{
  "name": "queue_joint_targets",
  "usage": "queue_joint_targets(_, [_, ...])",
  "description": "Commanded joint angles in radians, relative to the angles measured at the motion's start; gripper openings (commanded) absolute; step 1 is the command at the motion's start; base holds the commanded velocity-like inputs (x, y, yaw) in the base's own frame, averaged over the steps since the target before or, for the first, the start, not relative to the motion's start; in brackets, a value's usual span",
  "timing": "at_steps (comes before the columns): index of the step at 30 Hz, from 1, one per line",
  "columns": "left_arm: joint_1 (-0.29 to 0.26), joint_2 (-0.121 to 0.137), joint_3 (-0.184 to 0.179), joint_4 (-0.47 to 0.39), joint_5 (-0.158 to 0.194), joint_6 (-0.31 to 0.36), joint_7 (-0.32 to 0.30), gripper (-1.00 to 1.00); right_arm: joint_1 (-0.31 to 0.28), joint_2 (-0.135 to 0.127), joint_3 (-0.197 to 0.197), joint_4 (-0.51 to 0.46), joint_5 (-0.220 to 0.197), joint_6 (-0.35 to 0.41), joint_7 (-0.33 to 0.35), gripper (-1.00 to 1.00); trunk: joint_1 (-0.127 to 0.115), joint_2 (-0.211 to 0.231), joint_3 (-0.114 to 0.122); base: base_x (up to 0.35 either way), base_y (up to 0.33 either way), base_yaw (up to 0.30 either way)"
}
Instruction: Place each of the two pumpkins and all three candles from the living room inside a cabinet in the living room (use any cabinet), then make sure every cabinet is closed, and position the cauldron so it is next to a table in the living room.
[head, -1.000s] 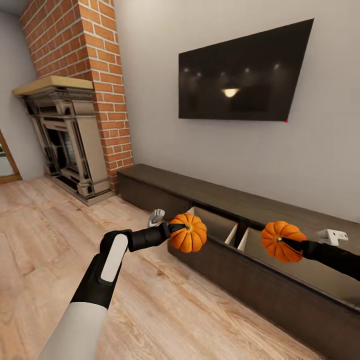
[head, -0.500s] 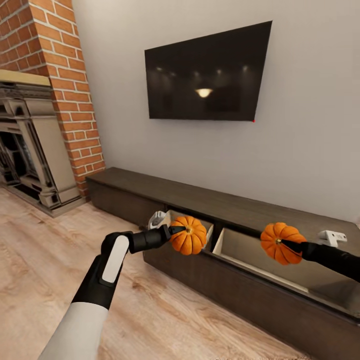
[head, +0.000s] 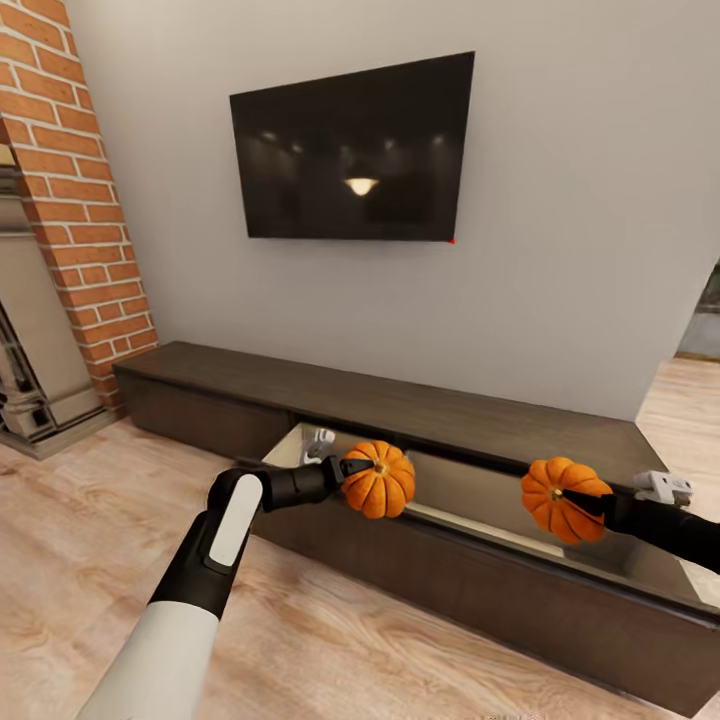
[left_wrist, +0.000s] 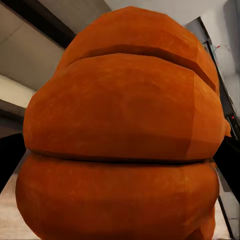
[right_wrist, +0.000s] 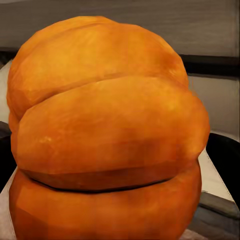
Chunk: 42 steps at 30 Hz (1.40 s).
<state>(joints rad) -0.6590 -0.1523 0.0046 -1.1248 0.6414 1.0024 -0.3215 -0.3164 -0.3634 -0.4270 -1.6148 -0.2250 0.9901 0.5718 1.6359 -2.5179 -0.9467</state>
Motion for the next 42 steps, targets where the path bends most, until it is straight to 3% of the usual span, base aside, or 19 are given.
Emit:
queue_joint_targets(1, [-0.001,-0.001,0.002,0.001,0.009,0.005,-0.008,-1.0,-0.001,0.0,-0.001,0.0,-0.01,0.008,0.005,-1.0,0.0,-0.001,-0.001,0.0,0.0,-0.281])
queue_joint_targets(15, [-0.004,-0.004,0.002,0.034,0.014,-0.009,-0.017,-1.0,-0.001,0.002,-0.001,0.0,-0.004,0.009,0.005,-1.0,0.0,-0.001,-0.001,0.013,0.0,-0.268])
queue_joint_targets(22, [-0.004,-0.004,0.002,0.044,0.011,-0.023,-0.019,-1.0,-0.001,0.006,-0.002,0.0,-0.005,0.005,0.005,-1.0,0.0,-0.001,-0.001,0.274,-0.049,-0.045])
queue_joint_targets(31, [-0.003,-0.004,0.0,0.122,0.01,-0.071,-0.02,-1.0,-0.003,0.011,0.001,0.035,-0.003,0.014,-0.001,-1.0,0.0,-0.001,-0.001,0.326,-0.112,-0.002])
queue_joint_targets(37, [-0.003,-0.002,-0.013,0.194,0.008,-0.108,-0.02,-1.0,-0.007,0.013,0.063,0.117,-0.002,0.015,-0.002,-1.0,0.0,-0.001,-0.001,0.27,-0.184,-0.005])
queue_joint_targets(42, [-0.002,-0.004,-0.03,0.215,0.008,-0.121,-0.014,-1.0,-0.016,0.016,0.074,0.187,-0.003,0.017,-0.004,-1.0,0.0,-0.001,-0.001,0.07,-0.054,-0.167])
